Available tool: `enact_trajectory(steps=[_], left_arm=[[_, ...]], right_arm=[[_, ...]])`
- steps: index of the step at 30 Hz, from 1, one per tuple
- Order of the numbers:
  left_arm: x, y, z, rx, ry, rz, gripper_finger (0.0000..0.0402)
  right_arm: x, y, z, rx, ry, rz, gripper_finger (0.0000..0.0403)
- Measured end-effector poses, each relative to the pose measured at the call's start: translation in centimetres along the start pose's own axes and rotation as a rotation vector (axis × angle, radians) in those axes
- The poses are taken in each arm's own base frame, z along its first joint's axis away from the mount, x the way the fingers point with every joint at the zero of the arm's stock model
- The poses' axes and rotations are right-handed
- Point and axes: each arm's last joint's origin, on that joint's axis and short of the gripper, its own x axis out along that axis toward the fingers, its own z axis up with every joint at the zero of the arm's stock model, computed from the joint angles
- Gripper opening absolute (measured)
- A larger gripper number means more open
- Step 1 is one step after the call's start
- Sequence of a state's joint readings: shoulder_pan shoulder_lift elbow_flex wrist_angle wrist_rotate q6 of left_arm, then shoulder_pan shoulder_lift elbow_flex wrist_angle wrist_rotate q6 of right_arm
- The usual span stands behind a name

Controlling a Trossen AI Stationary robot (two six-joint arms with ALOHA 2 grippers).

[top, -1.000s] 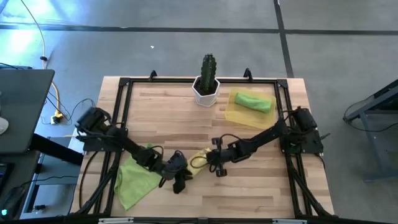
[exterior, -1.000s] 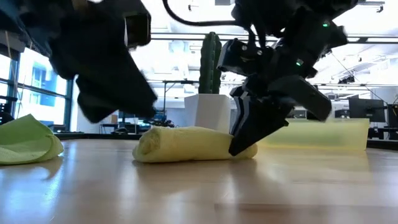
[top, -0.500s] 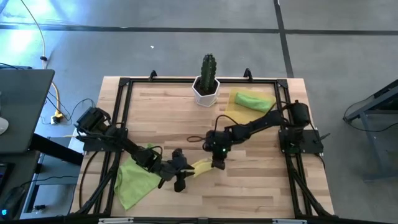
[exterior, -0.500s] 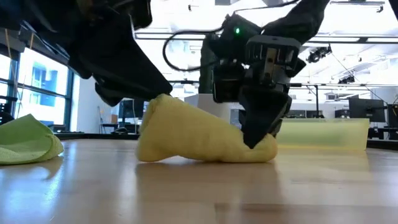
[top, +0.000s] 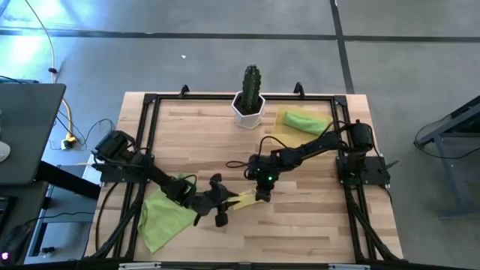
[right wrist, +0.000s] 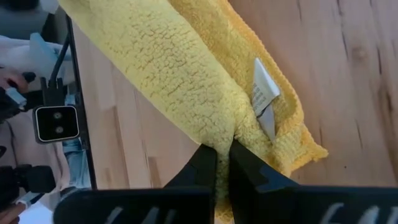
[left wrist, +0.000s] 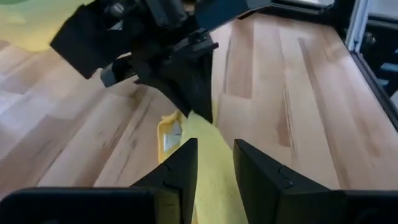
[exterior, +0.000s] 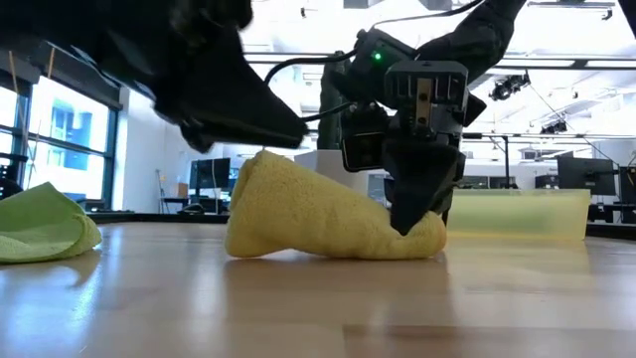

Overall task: Roll microfiber towels into tight, uniform cylinder then place into a basket
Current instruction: Roll the yellow towel

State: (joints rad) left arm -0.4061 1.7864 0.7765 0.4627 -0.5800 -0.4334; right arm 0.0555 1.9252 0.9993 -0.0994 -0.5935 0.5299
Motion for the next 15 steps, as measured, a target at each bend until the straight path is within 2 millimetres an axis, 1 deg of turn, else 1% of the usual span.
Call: enact_trajectory(steps=[4, 7, 10, 15], left_arm=[[1.7, 0.1, -0.8, -0.051, 0.037, -0.056, 0.0092], [2.3, -0.5, -1.1, -0.058, 0.048, -0.069, 0.0092], [2.2, -0.6, -1.8, -0.055, 0.079, -0.038, 0.0092], [2.0, 0.0, -3.1, -0.123, 0.189, 0.047, 0.0092]], right_arm=[[0.0, 0.0, 0.0, 0.013, -0.002, -0.005, 0.0001], [0.0, 0.0, 0.0, 0.014, -0.002, -0.01, 0.0001], [0.0, 0.0, 0.0, 0.014, -0.003, -0.013, 0.0001], [0.1, 0.1, -0.1, -0.014, -0.003, -0.015, 0.0001]])
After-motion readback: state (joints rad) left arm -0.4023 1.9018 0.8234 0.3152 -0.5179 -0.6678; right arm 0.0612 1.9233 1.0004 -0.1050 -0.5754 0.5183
